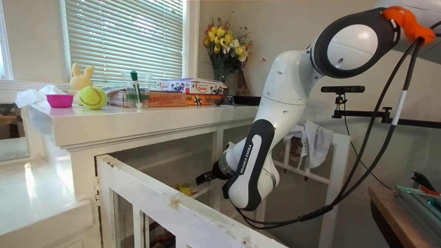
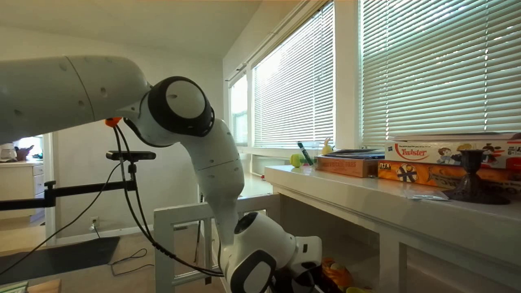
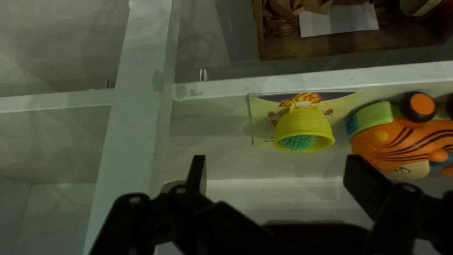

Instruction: Place the yellow vessel on top of the cabinet.

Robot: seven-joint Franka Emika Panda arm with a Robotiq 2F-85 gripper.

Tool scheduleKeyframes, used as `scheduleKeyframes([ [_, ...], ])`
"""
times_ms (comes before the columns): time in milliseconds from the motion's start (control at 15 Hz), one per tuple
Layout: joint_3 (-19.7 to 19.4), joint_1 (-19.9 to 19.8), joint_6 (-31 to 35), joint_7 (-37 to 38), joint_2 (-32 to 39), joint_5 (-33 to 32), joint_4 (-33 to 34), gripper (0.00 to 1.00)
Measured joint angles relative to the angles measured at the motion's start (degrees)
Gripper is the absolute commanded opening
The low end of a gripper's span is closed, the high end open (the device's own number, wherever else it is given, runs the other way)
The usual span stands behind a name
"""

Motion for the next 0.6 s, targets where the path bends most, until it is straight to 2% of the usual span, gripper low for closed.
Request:
scheduleKeyframes([
  [400,-0.24,0.16,-5.74,-5.39,2.57,0.0,7.99,1.0],
  [600,-1.66,1.23,-9.91,-6.72,3.81,0.0,11.4,1.0],
])
